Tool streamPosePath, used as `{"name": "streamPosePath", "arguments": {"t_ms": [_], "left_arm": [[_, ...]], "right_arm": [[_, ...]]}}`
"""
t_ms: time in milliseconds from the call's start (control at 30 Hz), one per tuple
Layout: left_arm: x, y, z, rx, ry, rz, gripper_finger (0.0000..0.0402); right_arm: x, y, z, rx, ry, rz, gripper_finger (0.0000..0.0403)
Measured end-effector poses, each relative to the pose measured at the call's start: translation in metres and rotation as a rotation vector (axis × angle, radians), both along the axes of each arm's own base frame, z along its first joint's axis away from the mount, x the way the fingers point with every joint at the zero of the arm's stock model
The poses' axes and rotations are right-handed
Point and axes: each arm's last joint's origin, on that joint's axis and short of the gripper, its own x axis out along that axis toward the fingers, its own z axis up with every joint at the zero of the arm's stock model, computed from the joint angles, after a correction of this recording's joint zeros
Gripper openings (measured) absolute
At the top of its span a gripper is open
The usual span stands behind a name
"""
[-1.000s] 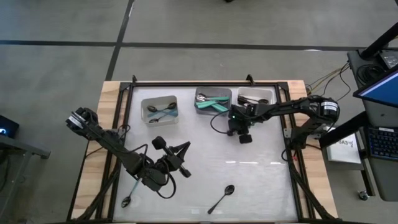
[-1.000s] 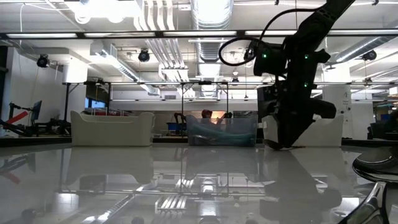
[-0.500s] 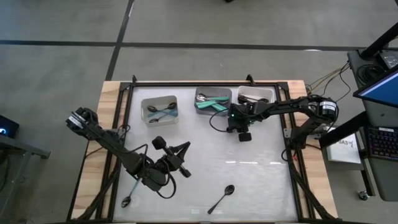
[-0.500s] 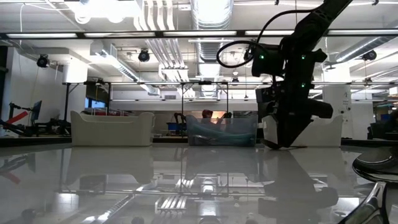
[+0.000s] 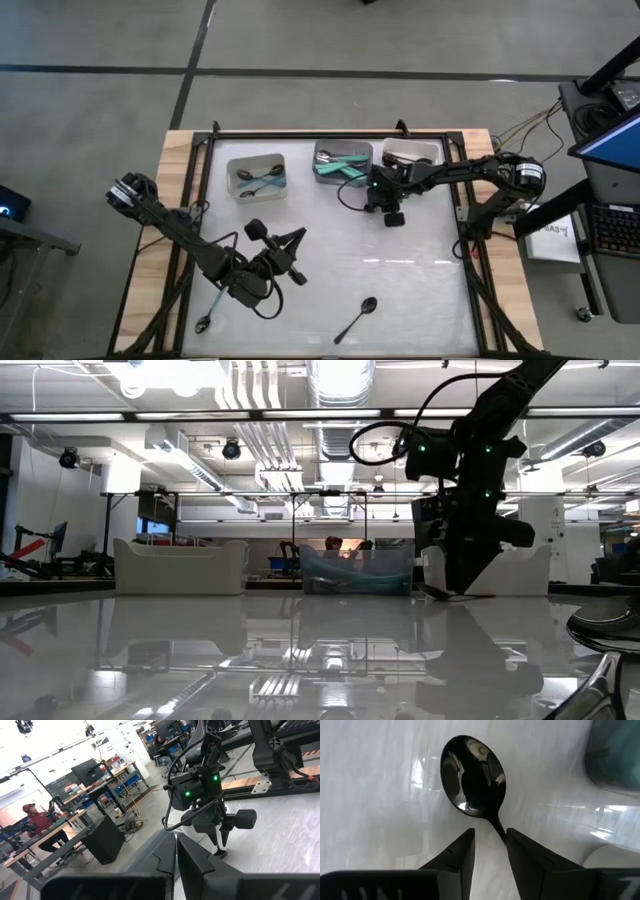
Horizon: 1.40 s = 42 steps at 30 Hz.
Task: Sort silverware by color (type)
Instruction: Put the black spoon into the white bin
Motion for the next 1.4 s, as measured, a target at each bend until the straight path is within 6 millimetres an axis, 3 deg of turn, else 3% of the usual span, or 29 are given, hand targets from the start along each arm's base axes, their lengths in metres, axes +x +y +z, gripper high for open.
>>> {"name": "streamPosePath", "arguments": {"t_ms": [233, 600, 833, 1400], "left_arm": [[0.0, 0.0, 0.0, 0.0, 0.0, 0.0, 0.0], [0.0, 0.0, 0.0, 0.0, 0.0, 0.0, 0.0], [0.0, 0.0, -0.001, 0.004, 0.006, 0.0, 0.0], [0.0, 0.0, -0.001, 0.003, 0.007, 0.0, 0.0]], "right_arm": [[-0.002, -0.003, 0.0, -0.021, 0.012, 0.01, 0.0105], [-0.011, -0.025, 0.0, -0.02, 0.014, -0.076, 0.0105], [-0.017, -0.023, -0.007, 0.046, 0.021, -0.078, 0.0105], [-0.016, -0.028, -0.009, 0.004, -0.026, -0.064, 0.0105]]}}
